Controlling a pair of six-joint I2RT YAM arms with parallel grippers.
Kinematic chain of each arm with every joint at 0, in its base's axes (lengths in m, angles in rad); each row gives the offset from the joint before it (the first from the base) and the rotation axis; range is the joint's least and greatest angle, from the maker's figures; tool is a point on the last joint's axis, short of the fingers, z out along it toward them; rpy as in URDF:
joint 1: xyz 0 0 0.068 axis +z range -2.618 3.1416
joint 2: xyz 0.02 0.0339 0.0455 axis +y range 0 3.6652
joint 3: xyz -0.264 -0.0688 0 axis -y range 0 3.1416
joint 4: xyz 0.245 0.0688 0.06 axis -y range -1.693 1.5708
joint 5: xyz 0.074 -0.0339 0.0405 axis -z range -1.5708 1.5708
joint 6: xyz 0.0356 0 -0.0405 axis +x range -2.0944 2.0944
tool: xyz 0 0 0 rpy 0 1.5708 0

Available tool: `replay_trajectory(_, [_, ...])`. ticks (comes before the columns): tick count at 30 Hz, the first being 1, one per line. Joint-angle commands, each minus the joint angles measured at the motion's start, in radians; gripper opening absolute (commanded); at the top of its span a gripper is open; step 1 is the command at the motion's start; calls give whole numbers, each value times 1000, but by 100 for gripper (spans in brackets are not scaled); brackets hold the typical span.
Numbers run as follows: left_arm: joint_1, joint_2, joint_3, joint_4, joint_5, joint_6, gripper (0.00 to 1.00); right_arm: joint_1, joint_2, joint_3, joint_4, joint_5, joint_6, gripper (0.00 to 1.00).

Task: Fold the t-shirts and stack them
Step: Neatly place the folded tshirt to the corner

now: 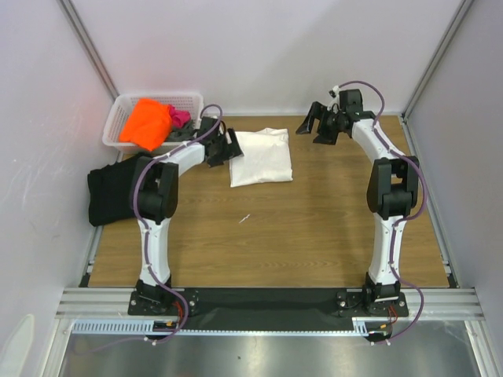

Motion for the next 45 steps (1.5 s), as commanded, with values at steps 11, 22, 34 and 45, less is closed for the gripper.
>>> replay_trajectory(11, [2,53,-10,123,81,-83,88,-1,-83,-4,-45,43,-20,90])
replay_trajectory(22, [2,76,12,129,78,-73,0,-1,-142,-74,-65,86,-13,90])
replay_trajectory(34, [0,-275,-342,13,71,52,0,21,-226,-337,25,85,19,90])
replay_trajectory(45, [34,-729,-582,-232,-221,212,0,31,-298,-465,60,74,12,90])
